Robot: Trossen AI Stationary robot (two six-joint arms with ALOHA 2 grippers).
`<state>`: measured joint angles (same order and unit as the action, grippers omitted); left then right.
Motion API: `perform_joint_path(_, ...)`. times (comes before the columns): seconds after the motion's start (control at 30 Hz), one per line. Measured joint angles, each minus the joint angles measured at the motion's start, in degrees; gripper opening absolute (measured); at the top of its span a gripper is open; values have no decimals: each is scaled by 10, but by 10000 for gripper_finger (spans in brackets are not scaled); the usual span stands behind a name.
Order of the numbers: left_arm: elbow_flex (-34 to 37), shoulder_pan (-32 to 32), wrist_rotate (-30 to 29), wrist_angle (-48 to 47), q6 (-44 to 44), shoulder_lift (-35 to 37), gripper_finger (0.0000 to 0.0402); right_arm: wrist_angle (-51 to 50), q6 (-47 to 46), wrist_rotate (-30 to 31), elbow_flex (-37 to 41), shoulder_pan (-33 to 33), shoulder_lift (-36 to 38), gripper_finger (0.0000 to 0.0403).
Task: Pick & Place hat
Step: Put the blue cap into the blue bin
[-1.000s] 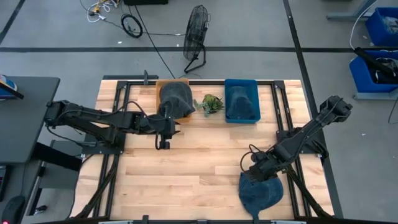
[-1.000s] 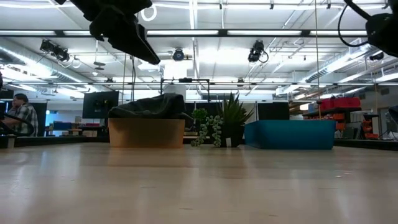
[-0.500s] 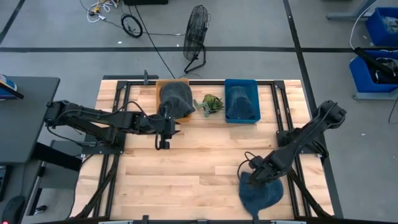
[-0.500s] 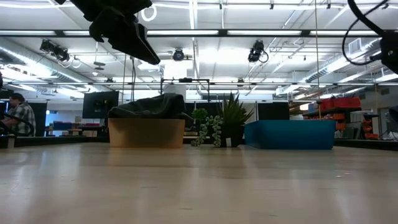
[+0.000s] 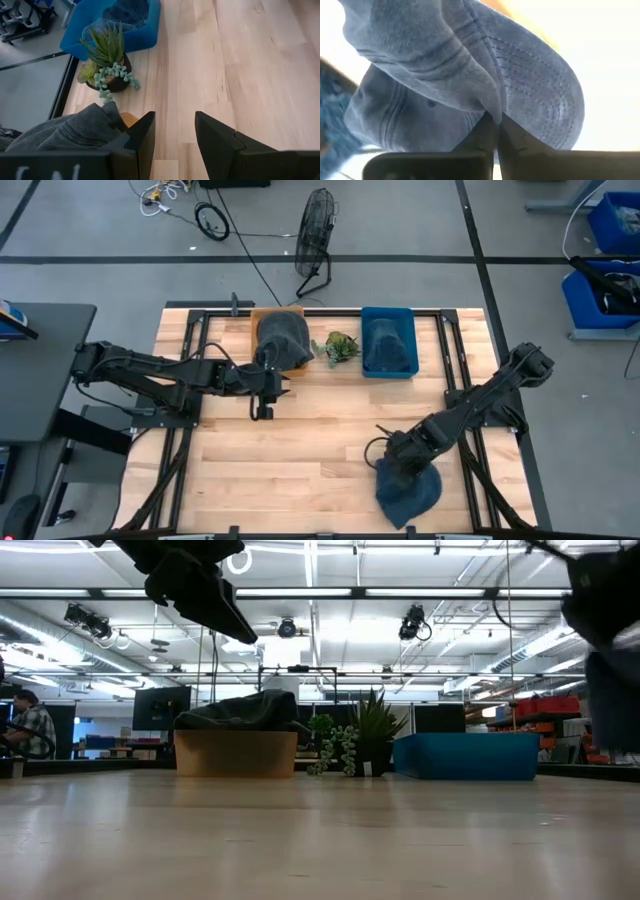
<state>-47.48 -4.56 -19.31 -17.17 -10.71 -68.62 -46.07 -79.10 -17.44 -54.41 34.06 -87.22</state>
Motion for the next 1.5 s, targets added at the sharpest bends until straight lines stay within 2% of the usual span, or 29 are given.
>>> perform_joint_path(0.1, 0, 0, 0, 2, 0, 0, 142, -63, 104, 40, -54, -18, 0, 5)
perform_joint_path(0.2, 0, 0, -2, 9, 0, 0, 142, -160, 204, 126, -118, -37, 0, 5)
perform_joint_path(0.27, 0, 0, -2, 14, 0, 0, 142, -228, 279, 207, -164, -49, 0, 5)
perform_joint_path(0.43, 0, 0, -2, 38, 0, 0, 142, -352, 515, 459, -249, -72, 2, 5)
perform_joint_path(0.5, 0, 0, -2, 42, 0, 0, 142, -392, 634, 513, -267, -90, 2, 5)
perform_joint_path(0.57, 0, 0, -2, 43, 0, 0, 142, -429, 731, 524, -276, -120, 2, 5)
perform_joint_path(0.77, 0, 0, -2, 43, 0, 0, 142, -439, 846, 568, -276, -252, 2, 5)
perform_joint_path(1.0, 0, 0, -2, 44, 1, 0, 142, -403, 1006, 596, -275, -402, 2, 5)
perform_joint_path(1.2, 0, 0, -2, 44, 1, 0, 142, -235, 1136, 614, -239, -493, 1, 4)
perform_joint_path(1.3, 0, 0, -2, 44, 1, 0, 142, -138, 1197, 582, -193, -520, 1, 4)
perform_joint_path(1.5, 0, 0, -2, 44, 1, 0, 142, -43, 1253, 532, -99, -545, 1, 4)
